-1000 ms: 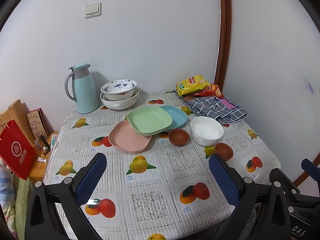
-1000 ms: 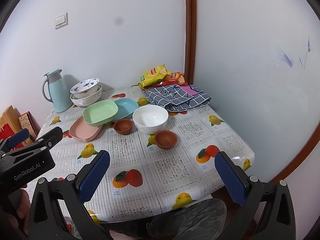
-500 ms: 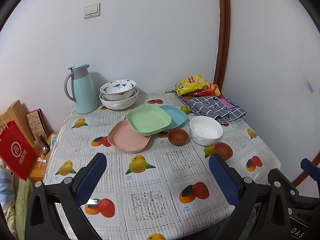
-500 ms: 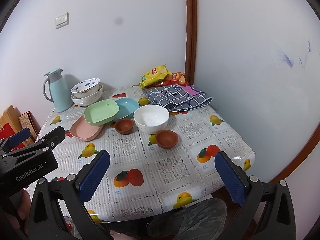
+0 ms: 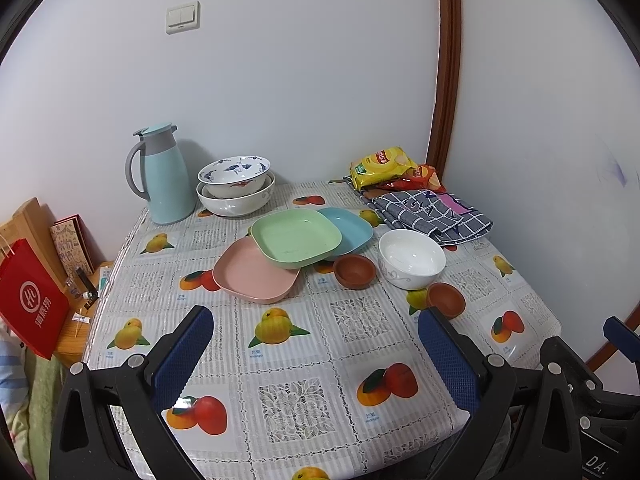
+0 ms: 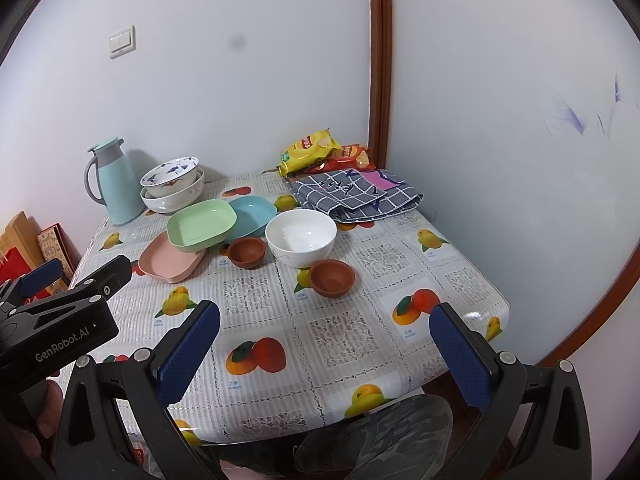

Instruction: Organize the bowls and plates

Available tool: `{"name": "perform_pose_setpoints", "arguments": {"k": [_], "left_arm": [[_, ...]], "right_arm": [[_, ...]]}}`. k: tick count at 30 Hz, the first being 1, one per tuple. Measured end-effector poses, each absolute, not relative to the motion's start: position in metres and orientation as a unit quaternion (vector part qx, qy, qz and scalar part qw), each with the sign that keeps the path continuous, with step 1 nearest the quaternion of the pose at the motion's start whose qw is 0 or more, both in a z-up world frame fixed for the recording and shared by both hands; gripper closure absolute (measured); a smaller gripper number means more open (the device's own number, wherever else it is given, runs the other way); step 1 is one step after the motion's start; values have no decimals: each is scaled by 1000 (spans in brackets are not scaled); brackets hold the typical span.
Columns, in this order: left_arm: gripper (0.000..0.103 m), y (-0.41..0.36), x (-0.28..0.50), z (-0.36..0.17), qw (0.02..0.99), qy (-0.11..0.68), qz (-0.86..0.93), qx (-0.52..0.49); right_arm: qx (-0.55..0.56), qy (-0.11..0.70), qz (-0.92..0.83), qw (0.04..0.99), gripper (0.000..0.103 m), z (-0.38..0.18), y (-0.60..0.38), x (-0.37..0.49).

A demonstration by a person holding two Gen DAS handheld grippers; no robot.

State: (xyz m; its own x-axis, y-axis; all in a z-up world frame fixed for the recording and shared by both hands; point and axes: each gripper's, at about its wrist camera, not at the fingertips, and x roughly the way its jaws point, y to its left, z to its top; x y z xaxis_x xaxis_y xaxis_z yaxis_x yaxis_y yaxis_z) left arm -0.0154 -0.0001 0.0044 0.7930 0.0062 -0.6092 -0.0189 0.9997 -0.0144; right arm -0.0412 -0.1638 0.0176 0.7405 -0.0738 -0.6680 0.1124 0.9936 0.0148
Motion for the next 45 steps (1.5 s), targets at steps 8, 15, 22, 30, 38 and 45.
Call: {"name": "perform_pose_setpoints", "arguments": {"k": [8, 15, 22, 30, 38, 45], "left_arm": [[0, 0, -9, -1, 945, 326, -2, -16], [0, -1, -1, -3, 943, 332, -16, -16], [0, -3, 11, 3, 942, 333, -28, -11], [0, 4, 33, 6, 940, 340, -19, -6], [0, 32, 65, -5, 934, 357, -1, -28], [0, 56, 98, -21, 923, 382, 7, -46]], "right_arm": [[30, 356, -50, 933, 0, 17, -165, -38], [33, 361, -49, 931, 0, 17, -165, -31], [27, 352, -31, 935, 0, 20, -158, -19], [25, 363, -39, 931, 0, 27, -160, 4], [4, 390, -36, 920, 0, 20, -158, 30], [-39, 391, -38, 919, 0, 9, -148, 55]]}}
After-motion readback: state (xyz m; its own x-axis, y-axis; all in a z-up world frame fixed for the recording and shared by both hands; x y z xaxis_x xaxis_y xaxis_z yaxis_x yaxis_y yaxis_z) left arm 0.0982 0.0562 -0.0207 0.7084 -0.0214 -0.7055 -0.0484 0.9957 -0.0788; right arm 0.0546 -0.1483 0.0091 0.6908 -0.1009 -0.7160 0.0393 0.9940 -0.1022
